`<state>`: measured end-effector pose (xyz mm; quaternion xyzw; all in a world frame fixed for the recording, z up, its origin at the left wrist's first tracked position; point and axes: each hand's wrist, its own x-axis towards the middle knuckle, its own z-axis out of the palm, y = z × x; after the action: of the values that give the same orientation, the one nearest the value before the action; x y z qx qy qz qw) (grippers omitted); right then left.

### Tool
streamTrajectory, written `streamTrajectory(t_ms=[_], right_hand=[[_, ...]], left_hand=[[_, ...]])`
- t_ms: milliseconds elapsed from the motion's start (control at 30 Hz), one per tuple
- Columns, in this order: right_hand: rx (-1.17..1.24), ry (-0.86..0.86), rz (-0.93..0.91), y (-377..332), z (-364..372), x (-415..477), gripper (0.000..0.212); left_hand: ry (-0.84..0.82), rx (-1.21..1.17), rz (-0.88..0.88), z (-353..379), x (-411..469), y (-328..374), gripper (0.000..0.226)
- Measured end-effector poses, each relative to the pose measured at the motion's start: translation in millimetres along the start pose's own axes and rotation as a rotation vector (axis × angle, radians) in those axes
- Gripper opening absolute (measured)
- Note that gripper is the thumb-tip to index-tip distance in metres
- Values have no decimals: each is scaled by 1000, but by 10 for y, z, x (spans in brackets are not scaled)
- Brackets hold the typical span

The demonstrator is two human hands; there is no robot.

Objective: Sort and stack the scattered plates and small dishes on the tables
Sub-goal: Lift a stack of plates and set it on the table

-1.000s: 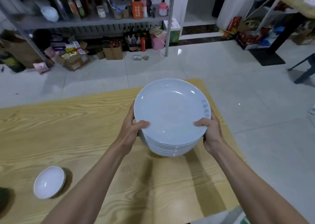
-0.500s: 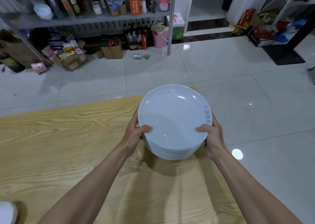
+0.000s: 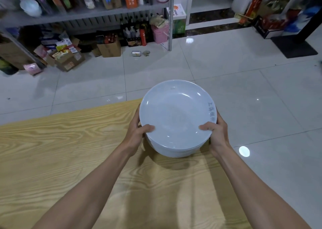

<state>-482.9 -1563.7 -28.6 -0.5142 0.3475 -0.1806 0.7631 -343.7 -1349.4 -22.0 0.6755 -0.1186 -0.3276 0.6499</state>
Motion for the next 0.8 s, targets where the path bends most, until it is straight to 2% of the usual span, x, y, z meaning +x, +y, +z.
streamTrajectory(t_ms=[167, 333, 633, 800], right_hand=[[4, -3, -18, -44, 30, 151, 59], [32, -6, -35, -50, 51, 183, 57], [70, 26, 5, -53, 105, 113, 76], [76, 55, 26, -65, 131, 52, 75]], left_hand=[[0, -6, 8, 48, 188, 56, 82], [1, -5, -5, 54, 250, 58, 79], [61, -59, -102, 117, 207, 123, 71], [77, -71, -150, 143, 157, 170, 69]])
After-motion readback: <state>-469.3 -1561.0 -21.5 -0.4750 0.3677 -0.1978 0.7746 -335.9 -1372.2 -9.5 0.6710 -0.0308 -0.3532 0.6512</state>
